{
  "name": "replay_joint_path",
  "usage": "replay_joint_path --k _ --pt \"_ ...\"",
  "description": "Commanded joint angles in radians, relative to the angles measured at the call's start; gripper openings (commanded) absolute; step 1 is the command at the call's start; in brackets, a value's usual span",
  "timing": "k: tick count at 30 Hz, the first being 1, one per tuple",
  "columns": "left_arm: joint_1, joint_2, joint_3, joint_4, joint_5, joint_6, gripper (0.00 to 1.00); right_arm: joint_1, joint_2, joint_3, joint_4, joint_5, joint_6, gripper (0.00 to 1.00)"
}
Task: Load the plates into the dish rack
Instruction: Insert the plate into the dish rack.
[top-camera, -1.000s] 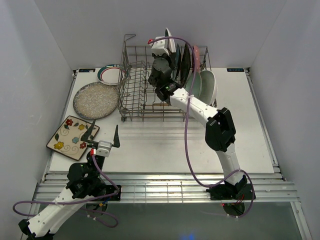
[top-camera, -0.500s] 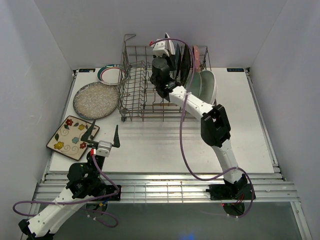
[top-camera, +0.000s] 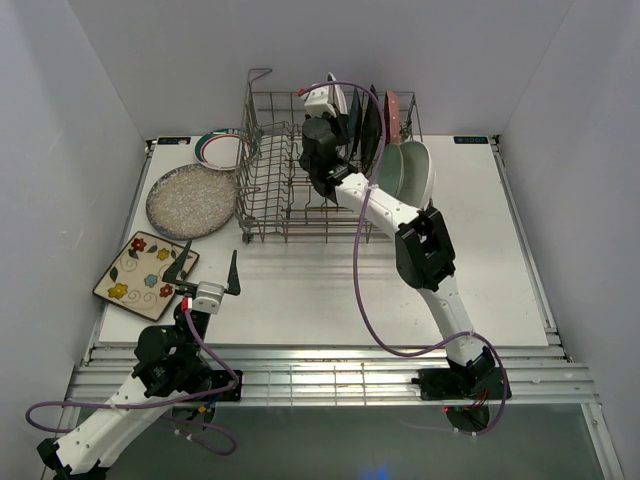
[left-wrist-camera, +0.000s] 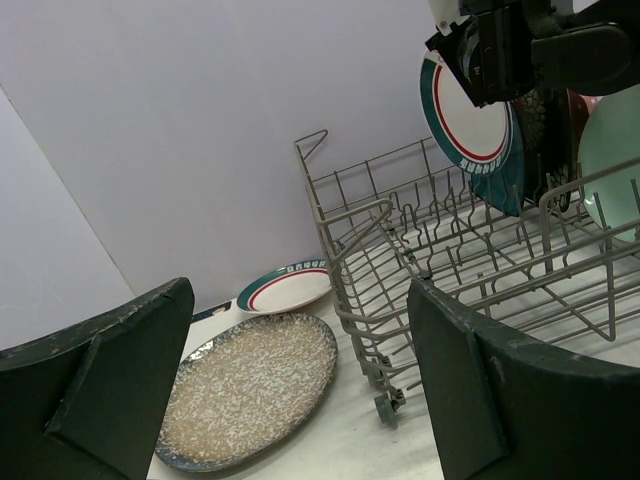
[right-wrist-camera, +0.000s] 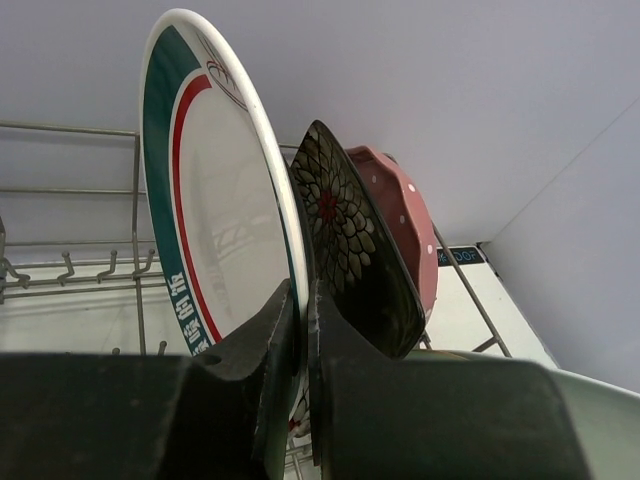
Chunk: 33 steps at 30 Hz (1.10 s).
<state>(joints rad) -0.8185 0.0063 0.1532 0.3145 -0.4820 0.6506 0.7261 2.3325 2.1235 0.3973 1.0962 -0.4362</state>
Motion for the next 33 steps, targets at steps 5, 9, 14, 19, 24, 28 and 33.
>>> replay_joint_path --k 5,9,14,19,24,28,33 --pt "-0.004 -0.012 -0.007 -0.006 0.010 -0.002 0.98 -0.017 0.028 0.062 0.084 0.013 0.047 0.08" --pt "-0.004 -0.012 -0.007 -0.006 0.010 -0.003 0.98 -0.021 0.048 0.072 0.086 0.008 0.063 0.08" --pt "-0.004 -0.012 -0.007 -0.008 0.011 -0.002 0.98 -0.024 0.077 0.102 0.080 0.017 0.067 0.08" --pt "-0.005 -0.012 -0.006 -0.009 0.008 -0.003 0.98 -0.024 0.080 0.086 0.109 0.060 0.056 0.08" --pt "-0.005 -0.012 -0.006 -0.011 0.008 -0.006 0.98 -0.024 0.062 0.061 0.173 0.097 0.045 0.08" --pt "-0.005 -0.012 -0.003 -0.012 0.010 -0.008 0.98 -0.021 0.064 0.067 0.215 0.125 0.013 0.08" --pt "-0.005 -0.012 -0.004 -0.012 0.011 -0.008 0.98 -0.017 0.068 0.073 0.259 0.160 -0.045 0.08"
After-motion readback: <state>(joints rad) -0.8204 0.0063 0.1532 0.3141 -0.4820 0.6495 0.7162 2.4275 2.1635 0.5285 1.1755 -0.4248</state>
